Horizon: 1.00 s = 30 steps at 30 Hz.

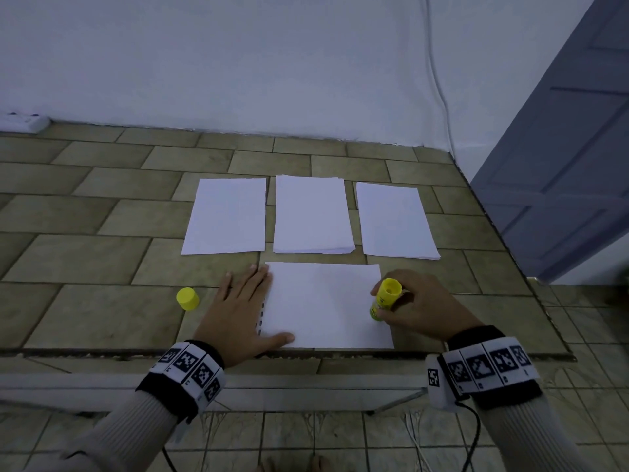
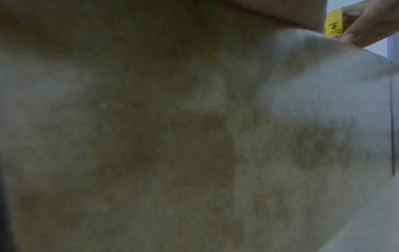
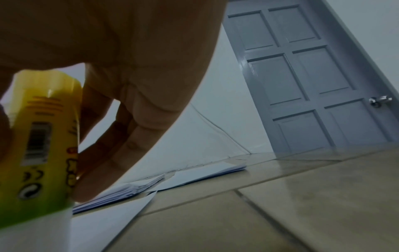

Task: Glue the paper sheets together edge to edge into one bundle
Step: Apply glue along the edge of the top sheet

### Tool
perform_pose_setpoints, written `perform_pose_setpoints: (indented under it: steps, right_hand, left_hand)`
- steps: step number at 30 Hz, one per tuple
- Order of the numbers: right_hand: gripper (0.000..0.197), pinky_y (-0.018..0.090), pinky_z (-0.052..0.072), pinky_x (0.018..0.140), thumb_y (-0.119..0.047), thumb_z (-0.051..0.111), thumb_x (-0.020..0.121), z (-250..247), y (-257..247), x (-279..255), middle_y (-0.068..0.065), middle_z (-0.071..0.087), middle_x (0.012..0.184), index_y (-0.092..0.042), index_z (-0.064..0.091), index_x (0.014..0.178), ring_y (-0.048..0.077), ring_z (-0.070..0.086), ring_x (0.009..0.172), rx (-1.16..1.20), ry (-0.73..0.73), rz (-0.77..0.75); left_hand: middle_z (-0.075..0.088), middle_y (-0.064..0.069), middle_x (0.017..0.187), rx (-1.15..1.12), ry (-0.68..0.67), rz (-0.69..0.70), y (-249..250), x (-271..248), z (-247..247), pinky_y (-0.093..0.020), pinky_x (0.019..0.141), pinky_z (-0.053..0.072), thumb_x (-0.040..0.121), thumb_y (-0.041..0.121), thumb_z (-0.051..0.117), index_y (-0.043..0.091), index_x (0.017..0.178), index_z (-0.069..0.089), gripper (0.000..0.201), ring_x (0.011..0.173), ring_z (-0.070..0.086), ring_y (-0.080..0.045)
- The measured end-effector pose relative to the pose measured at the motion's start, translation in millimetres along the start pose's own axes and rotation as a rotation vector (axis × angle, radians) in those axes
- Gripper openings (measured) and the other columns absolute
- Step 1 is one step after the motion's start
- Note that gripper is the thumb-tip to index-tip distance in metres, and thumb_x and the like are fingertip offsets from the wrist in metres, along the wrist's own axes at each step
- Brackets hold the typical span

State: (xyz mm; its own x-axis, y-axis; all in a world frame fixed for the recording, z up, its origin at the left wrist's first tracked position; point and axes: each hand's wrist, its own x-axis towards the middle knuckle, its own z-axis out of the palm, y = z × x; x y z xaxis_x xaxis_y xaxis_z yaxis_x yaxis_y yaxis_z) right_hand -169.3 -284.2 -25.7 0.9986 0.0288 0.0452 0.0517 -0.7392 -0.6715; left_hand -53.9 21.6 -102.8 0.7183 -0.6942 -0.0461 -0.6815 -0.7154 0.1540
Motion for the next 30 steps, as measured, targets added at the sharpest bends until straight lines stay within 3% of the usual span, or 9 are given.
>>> perform_pose_setpoints:
  steps: [3, 7, 13, 18, 21, 23, 25, 28, 30]
  right_hand:
    - [0.022, 0.009, 0.047, 0.073, -0.014, 0.080, 0.071, -2.2, 4.4, 15.7, -0.010, 0.068, 0.089, -0.022, 0.069, 0.089, 0.001, 0.061, 0.085, -0.033, 0.033, 0.001]
    - [0.016, 0.035, 0.053, 0.076, -0.017, 0.078, 0.073, -6.9, 13.6, 38.7, 0.001, 0.069, 0.087, -0.013, 0.066, 0.082, 0.015, 0.064, 0.082, -0.073, 0.066, 0.015]
    - [0.013, 0.043, 0.056, 0.076, -0.017, 0.075, 0.076, -7.9, 20.9, 64.0, 0.003, 0.068, 0.087, -0.012, 0.064, 0.080, 0.017, 0.064, 0.079, -0.059, 0.138, 0.045]
    - [0.020, 0.043, 0.056, 0.077, -0.015, 0.076, 0.076, -6.1, 17.0, 66.7, 0.006, 0.066, 0.089, -0.008, 0.064, 0.090, 0.019, 0.064, 0.080, -0.087, 0.180, 0.080]
    - [0.038, 0.032, 0.053, 0.072, -0.017, 0.078, 0.076, -11.2, 11.4, 61.7, 0.005, 0.063, 0.089, -0.010, 0.056, 0.106, 0.021, 0.061, 0.078, -0.107, 0.191, 0.168]
    - [0.040, 0.027, 0.047, 0.065, -0.025, 0.077, 0.077, -17.1, 10.5, 57.6, 0.003, 0.060, 0.088, -0.015, 0.054, 0.108, 0.018, 0.058, 0.077, -0.180, 0.170, 0.242]
    - [0.037, 0.025, 0.043, 0.064, -0.032, 0.074, 0.078, -23.4, 11.4, 53.7, 0.002, 0.061, 0.092, -0.017, 0.057, 0.107, 0.016, 0.056, 0.079, -0.309, 0.115, 0.308]
    - [0.040, 0.026, 0.047, 0.073, -0.036, 0.072, 0.079, -27.6, 15.0, 48.3, 0.002, 0.065, 0.105, -0.018, 0.060, 0.113, 0.016, 0.058, 0.089, -0.512, -0.044, 0.408]
    - [0.038, 0.027, 0.047, 0.074, -0.039, 0.070, 0.079, -25.8, 17.5, 44.5, 0.002, 0.065, 0.104, -0.017, 0.063, 0.109, 0.015, 0.058, 0.088, -0.563, -0.130, 0.434]
  left_hand:
    - [-0.006, 0.002, 0.163, 0.040, -0.047, -0.021, 1.0, 0.3, -2.8, -0.045, 0.121, -0.007, 0.063, 0.098, 0.001, 0.013, 0.155, 0.005, 0.125, 0.149, -0.009, -0.013]
    - [-0.007, 0.002, 0.162, 0.040, -0.055, -0.024, 1.5, 0.1, -4.1, -0.046, 0.121, -0.006, 0.062, 0.098, -0.001, 0.012, 0.155, 0.002, 0.126, 0.149, -0.010, -0.014]
    - [-0.010, 0.002, 0.162, 0.047, -0.066, -0.025, 2.0, -0.1, -6.1, -0.045, 0.121, -0.008, 0.061, 0.098, -0.004, 0.013, 0.155, 0.001, 0.127, 0.149, -0.012, -0.014]
    - [-0.008, 0.001, 0.163, 0.034, -0.061, -0.016, 1.2, -0.3, -4.7, -0.046, 0.121, -0.007, 0.063, 0.098, -0.001, 0.012, 0.155, 0.002, 0.127, 0.149, -0.011, -0.014]
    - [-0.006, 0.001, 0.163, 0.030, -0.053, -0.013, 0.9, -0.4, -4.0, -0.046, 0.121, -0.006, 0.063, 0.098, 0.000, 0.012, 0.155, 0.005, 0.126, 0.149, -0.010, -0.014]
    - [-0.005, 0.001, 0.163, 0.028, -0.050, -0.016, 0.9, -0.4, -3.8, -0.046, 0.121, -0.006, 0.063, 0.098, 0.000, 0.012, 0.155, 0.005, 0.127, 0.149, -0.010, -0.013]
    - [-0.006, 0.002, 0.163, 0.030, -0.051, -0.018, 1.2, -0.2, -4.2, -0.045, 0.121, -0.007, 0.063, 0.098, 0.000, 0.012, 0.156, 0.005, 0.126, 0.149, -0.011, -0.013]
    - [-0.007, 0.002, 0.163, 0.034, -0.052, -0.020, 1.2, 0.1, -4.0, -0.045, 0.120, -0.009, 0.063, 0.098, 0.000, 0.013, 0.155, 0.004, 0.126, 0.149, -0.011, -0.013]
    - [-0.006, 0.001, 0.163, 0.037, -0.054, -0.019, 1.1, -0.1, -4.2, -0.045, 0.120, -0.009, 0.063, 0.098, 0.001, 0.012, 0.156, 0.005, 0.127, 0.149, -0.010, -0.014]
